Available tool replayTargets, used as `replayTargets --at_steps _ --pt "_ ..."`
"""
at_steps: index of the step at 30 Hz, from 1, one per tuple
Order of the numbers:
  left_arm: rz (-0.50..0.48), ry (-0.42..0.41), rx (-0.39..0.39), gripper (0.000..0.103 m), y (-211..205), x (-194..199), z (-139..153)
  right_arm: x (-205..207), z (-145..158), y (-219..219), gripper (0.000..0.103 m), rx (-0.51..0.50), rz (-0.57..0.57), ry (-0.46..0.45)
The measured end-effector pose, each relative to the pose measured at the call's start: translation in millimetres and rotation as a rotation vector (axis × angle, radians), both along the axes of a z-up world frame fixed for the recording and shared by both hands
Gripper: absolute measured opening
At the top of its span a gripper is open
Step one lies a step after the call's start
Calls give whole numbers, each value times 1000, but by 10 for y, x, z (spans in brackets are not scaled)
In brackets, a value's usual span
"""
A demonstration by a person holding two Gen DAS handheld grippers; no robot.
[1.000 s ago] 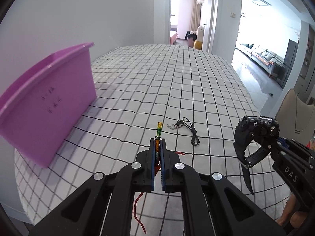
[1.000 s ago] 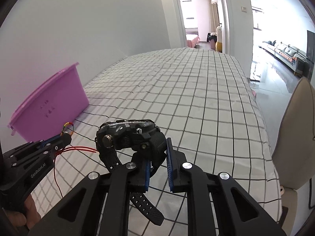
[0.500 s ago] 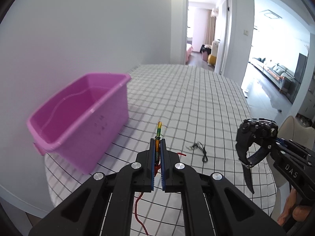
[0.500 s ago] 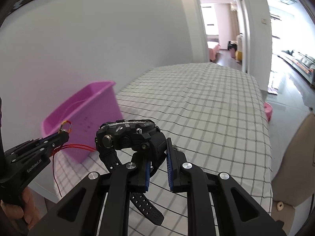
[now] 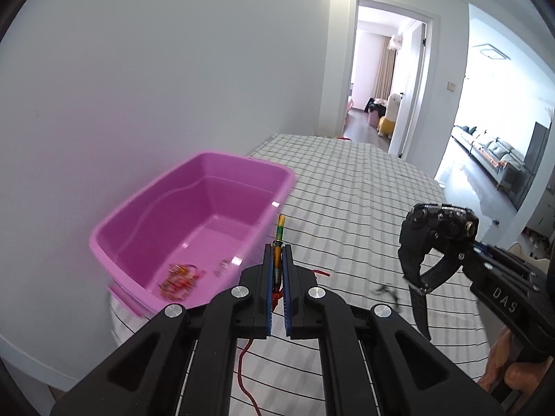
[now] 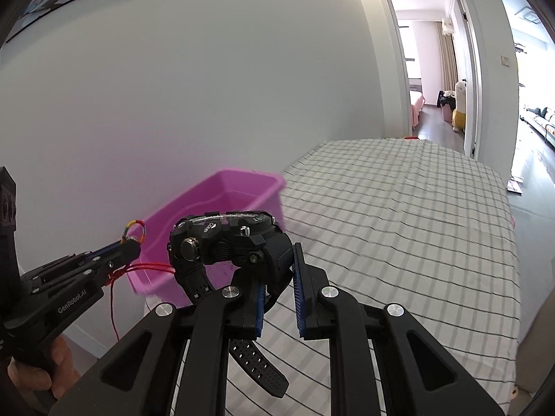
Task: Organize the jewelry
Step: 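Carry the cord bracelet and wristwatch over the pink tub with both tools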
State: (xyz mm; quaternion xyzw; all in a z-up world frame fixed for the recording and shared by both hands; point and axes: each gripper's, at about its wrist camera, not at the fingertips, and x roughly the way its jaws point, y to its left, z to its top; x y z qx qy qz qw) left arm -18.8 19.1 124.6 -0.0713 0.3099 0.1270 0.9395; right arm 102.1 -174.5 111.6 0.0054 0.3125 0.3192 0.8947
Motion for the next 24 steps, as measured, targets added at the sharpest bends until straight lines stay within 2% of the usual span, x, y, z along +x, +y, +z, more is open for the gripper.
replayTargets --at_steps 6,12,17,24 --pt "16 13 2 5 917 126 10 180 28 809 14 -1 9 4" --pt "18 47 -23 5 1576 375 -116 350 -45 1542 14 -42 21 22" --pt "26 103 -60 5 1892 599 -328 588 -199 1974 14 -79 43 70" --pt "47 181 -94 5 2110 841 -610 911 -529 2250 14 -157 90 154"
